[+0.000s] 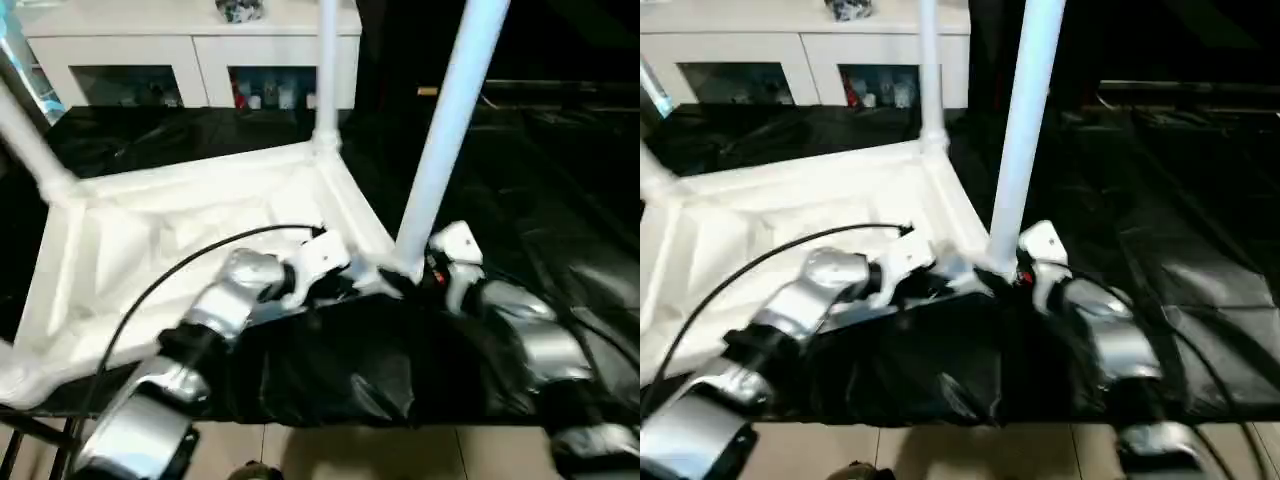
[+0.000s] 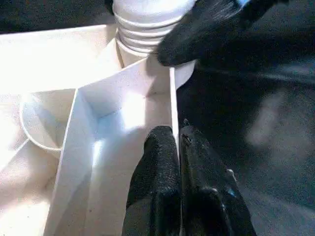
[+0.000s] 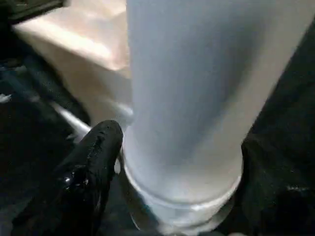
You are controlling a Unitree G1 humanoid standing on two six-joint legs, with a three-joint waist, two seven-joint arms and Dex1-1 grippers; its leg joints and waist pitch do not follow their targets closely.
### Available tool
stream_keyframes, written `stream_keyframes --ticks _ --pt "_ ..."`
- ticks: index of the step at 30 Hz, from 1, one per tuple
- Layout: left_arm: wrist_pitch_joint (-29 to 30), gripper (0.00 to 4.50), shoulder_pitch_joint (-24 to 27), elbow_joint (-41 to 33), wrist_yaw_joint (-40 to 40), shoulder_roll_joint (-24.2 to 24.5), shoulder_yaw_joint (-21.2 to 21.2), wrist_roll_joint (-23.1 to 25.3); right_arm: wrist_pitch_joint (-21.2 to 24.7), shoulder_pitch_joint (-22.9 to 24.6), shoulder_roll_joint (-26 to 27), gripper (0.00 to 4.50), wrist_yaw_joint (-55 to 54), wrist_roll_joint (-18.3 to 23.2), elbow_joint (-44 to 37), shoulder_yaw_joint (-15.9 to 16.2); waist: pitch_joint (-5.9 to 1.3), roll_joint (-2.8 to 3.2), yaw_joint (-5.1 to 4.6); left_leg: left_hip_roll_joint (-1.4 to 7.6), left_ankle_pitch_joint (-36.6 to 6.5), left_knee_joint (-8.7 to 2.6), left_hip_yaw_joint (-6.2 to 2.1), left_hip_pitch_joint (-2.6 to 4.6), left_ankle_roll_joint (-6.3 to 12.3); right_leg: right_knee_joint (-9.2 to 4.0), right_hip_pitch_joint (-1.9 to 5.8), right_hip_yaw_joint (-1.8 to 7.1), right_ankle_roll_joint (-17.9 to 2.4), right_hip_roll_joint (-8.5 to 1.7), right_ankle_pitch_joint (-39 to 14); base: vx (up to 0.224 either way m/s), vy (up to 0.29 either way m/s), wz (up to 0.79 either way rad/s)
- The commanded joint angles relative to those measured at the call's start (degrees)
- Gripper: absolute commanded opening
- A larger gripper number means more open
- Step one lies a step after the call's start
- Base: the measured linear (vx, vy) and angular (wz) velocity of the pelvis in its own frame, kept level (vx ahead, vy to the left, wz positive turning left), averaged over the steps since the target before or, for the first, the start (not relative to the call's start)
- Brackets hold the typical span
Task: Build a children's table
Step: Rotate leg to tighten
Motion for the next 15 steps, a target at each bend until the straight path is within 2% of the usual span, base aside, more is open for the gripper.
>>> stream_keyframes --ticks 1,5,6,10,11,15 --pt "-2.5 0.0 -0.3 -2.7 -2.8 -1.0 -1.2 -2.4 0.4 0.6 0.3 3.49 7.2 2.2 -4.2 4.4 -3.43 -0.95 0.23 4.54 -9.4 -3.95 -2.21 1.56 5.6 -4.16 2.08 2.86 -13.5 -5.1 -6.5 0.0 0.0 0.0" --pt "-2.9 0.0 0.2 -3.8 -8.6 1.7 -1.4 -3.9 2.7 2.0 -3.3 3.49 15.7 4.0 -7.7 7.0 -3.42 -0.73 1.02 4.76 -10.4 -4.06 -2.21 1.73 4.91 -4.09 1.86 2.95 -13.2 -5.09 -7.7 0.0 0.0 0.0" --pt "-3.2 0.0 0.2 -3.8 -9.7 2.2 -1.5 -3.9 3.2 2.1 -3.9 3.49 17.1 4.2 -8.1 7.6 -3.4 -0.82 0.95 4.76 -10.5 -4.13 -2.22 1.69 4.74 -4.1 1.85 2.94 -13.2 -5.1 -7.9 0.0 0.0 0.0" --pt "-3.9 0.0 -0.1 -3.6 -12.4 3.9 -1.8 -3.8 4.8 2.4 -5.5 3.18 21.3 4.2 -9.8 10.0 -3.38 -0.76 1.26 4.79 -11.0 -4.26 -2.26 1.77 3.72 -4.11 1.77 2.98 -13.2 -5.15 -8.4 0.0 0.0 0.0" --pt "-4.2 0.0 -0.3 -3.3 -12.7 4.1 -1.8 -3.6 4.6 2.5 -5.8 2.92 21.9 3.7 -10.0 10.5 -3.43 -0.74 1.27 4.81 -11.0 -4.26 -2.29 1.8 3.53 -4.05 1.77 2.97 -13.3 -5.2 -8.1 0.0 0.0 0.0" --pt "-4.6 0.0 -0.6 -2.8 -13.6 4.7 -1.7 -3.6 5.7 2.7 -6.0 2.78 22.7 3.7 -10.8 11.1 -3.43 -0.74 1.28 4.73 -11.0 -4.24 -2.28 1.77 3.26 -4.04 1.81 3.0 -13.4 -5.27 -7.8 0.0 0.0 0.0"
